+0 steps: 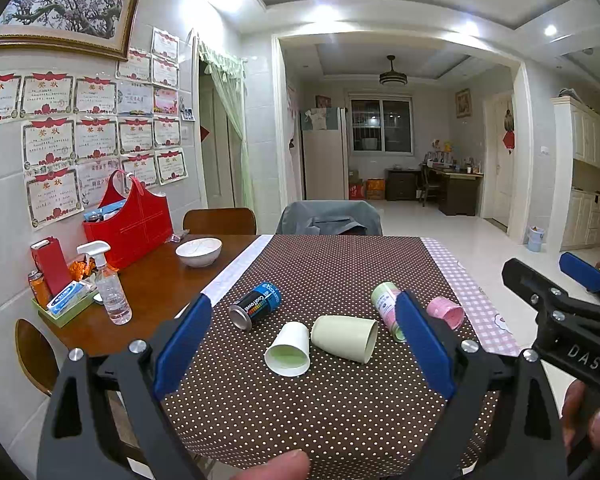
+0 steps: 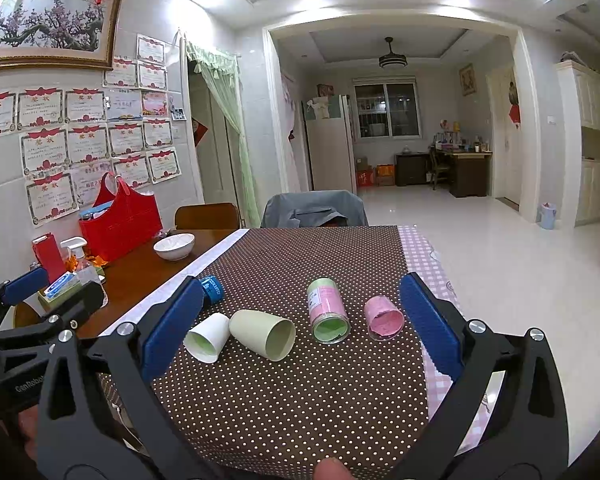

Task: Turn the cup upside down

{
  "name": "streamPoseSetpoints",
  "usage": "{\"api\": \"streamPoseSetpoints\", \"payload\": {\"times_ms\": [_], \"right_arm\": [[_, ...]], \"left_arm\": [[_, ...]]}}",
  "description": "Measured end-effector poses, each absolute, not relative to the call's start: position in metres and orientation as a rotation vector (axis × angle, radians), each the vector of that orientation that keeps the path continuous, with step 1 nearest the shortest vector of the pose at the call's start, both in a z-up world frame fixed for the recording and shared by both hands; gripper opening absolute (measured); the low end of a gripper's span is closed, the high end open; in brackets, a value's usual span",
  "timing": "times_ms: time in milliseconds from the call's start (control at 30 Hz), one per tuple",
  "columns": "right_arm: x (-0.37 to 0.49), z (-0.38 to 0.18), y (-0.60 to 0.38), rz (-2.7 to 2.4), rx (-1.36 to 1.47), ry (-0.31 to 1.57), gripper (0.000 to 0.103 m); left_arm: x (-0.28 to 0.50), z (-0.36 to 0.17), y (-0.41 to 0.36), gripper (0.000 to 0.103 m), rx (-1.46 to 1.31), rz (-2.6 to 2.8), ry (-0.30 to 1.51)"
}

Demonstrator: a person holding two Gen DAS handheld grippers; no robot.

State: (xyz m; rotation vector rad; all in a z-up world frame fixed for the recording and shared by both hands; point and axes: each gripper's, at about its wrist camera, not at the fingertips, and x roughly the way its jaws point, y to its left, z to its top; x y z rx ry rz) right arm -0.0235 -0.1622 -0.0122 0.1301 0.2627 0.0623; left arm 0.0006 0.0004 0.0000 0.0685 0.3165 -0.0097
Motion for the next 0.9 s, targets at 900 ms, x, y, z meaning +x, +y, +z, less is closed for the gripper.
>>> {"api": "streamPoseSetpoints", "payload": {"times_ms": [900], "right_arm": [[-0.024, -0.0121, -0.1621, 0.061, 0.135, 0.265, 0.097]], "left_arm": [[-0.0038, 0.0027, 0.0038, 0.091, 0.068, -0.01, 0.32]]}}
